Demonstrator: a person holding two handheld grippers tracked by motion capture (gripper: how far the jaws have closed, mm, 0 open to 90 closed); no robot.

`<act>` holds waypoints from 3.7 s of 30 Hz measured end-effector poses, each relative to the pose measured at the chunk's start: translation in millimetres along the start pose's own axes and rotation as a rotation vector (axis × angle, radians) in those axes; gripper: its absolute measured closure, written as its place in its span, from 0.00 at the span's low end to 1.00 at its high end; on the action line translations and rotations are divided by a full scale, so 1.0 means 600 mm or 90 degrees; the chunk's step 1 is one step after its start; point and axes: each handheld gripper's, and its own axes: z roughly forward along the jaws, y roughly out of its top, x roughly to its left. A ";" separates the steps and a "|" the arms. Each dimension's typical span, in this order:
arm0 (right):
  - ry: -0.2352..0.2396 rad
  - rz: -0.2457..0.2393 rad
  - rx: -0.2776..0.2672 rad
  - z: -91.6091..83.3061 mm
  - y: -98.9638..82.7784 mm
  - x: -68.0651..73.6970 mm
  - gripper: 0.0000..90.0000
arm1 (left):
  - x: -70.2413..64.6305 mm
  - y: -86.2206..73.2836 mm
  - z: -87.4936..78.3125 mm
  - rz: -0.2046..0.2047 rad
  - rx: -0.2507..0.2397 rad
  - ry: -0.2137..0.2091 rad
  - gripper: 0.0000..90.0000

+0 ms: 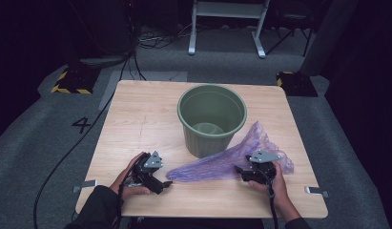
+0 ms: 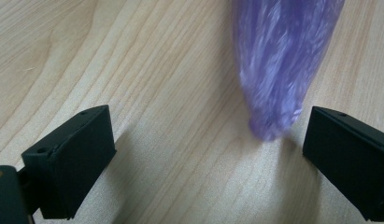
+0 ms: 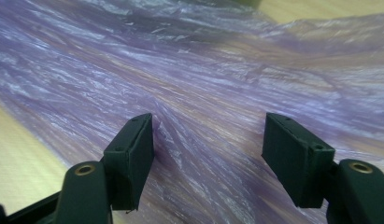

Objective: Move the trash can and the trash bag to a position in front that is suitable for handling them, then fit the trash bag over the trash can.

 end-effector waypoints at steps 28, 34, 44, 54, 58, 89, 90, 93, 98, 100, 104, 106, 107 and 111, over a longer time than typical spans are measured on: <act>0.050 0.014 -0.040 -0.002 0.022 -0.015 0.18 | 0.000 0.000 0.000 0.001 0.000 -0.001 0.02; 0.034 0.024 -0.008 0.021 0.028 -0.021 0.18 | 0.000 0.000 0.000 0.001 0.000 -0.001 0.02; 0.036 0.041 0.022 0.036 0.023 -0.030 0.23 | 0.000 0.000 0.001 0.000 0.001 0.000 0.02; 0.021 0.055 -0.008 0.030 0.016 -0.063 0.74 | -0.001 -0.006 -0.006 -0.006 0.001 0.006 0.02; 0.019 0.057 -0.009 0.029 0.016 -0.068 0.84 | -0.002 -0.011 -0.010 -0.010 0.001 0.010 0.02; 0.009 0.075 -0.171 -0.058 0.017 -0.104 0.99 | 0.001 -0.036 -0.033 -0.037 0.000 0.035 0.02; 0.010 0.074 -0.174 -0.061 0.018 -0.103 0.99 | 0.001 -0.036 -0.033 -0.037 0.000 0.036 0.02; 0.007 0.067 -0.183 -0.068 0.022 -0.101 0.99 | 0.001 -0.036 -0.033 -0.038 0.000 0.036 0.02; -0.004 0.062 -0.210 -0.079 0.031 -0.101 0.99 | 0.001 -0.036 -0.033 -0.038 0.000 0.036 0.02; -0.010 0.061 -0.232 -0.085 0.037 -0.101 0.99 | 0.001 -0.035 -0.033 -0.038 0.000 0.035 0.02; -0.011 0.056 -0.254 -0.097 0.042 -0.100 0.99 | 0.001 -0.036 -0.033 -0.038 0.000 0.035 0.02; -0.004 0.057 -0.268 -0.103 0.044 -0.100 0.99 | 0.001 -0.036 -0.033 -0.038 0.000 0.035 0.02; -0.002 0.057 -0.275 -0.106 0.045 -0.099 0.99 | 0.001 -0.036 -0.033 -0.037 0.000 0.035 0.02; 0.009 0.041 -0.287 -0.116 0.052 -0.091 0.99 | 0.001 -0.035 -0.033 -0.036 0.000 0.034 0.02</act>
